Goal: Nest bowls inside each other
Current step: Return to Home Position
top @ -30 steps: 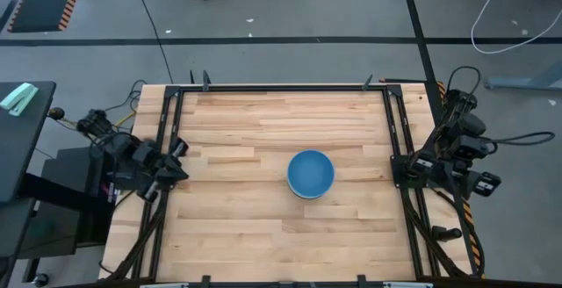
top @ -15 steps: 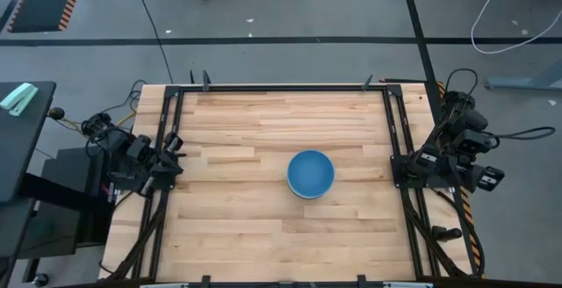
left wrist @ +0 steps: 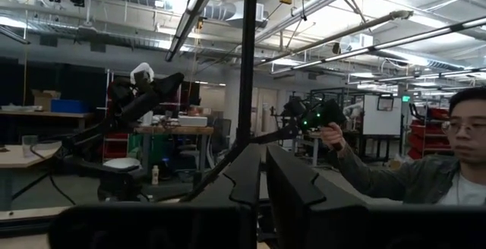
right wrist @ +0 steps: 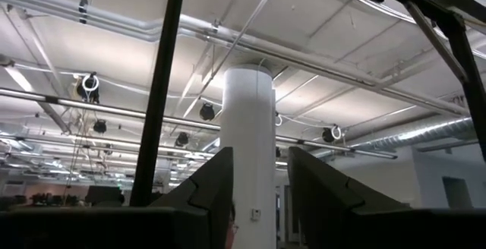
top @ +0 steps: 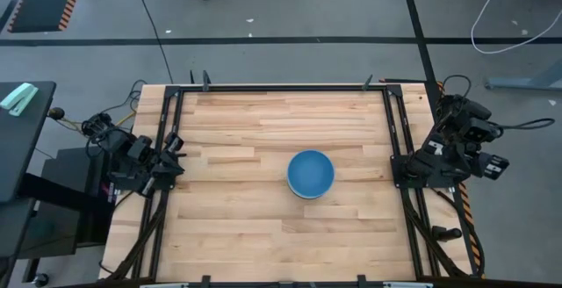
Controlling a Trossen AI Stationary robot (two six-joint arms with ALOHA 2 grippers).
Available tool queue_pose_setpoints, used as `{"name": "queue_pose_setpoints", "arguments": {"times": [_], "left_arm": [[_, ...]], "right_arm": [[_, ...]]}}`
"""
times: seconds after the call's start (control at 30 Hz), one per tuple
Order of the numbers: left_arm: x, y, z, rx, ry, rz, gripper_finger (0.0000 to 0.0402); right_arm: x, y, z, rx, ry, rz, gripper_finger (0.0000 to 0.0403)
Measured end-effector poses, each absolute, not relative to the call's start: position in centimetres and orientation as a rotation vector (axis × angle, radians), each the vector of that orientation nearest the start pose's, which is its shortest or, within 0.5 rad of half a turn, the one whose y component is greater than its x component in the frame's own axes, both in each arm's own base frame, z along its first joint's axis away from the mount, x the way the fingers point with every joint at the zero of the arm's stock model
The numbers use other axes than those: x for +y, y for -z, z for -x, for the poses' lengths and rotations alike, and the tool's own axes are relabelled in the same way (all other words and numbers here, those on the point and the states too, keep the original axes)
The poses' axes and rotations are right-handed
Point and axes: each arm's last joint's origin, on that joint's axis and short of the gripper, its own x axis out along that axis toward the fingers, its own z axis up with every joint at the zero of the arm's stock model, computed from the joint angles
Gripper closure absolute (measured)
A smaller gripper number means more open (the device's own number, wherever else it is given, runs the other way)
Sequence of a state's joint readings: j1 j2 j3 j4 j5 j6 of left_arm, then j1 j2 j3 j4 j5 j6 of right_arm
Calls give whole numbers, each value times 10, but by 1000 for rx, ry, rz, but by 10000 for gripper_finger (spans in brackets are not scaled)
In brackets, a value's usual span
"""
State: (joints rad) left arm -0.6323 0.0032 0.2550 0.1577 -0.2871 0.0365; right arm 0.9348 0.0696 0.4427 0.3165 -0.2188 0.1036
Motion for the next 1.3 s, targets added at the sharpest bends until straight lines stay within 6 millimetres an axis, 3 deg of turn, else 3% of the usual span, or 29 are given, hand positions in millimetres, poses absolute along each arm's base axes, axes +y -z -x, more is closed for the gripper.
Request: {"name": "queue_pose_setpoints", "arguments": {"times": [0.57,0.93,1.3], "left_arm": [[-32,-261,-58,-372,314,148,369],[-42,-223,-72,-350,324,170,374],[-42,-223,-72,-367,338,159,371]], "right_arm": [[23,-326,-9,-664,-1149,-338,269],[46,-282,-26,-619,-1158,-367,269],[54,-259,-37,-540,-1094,-395,269]]}}
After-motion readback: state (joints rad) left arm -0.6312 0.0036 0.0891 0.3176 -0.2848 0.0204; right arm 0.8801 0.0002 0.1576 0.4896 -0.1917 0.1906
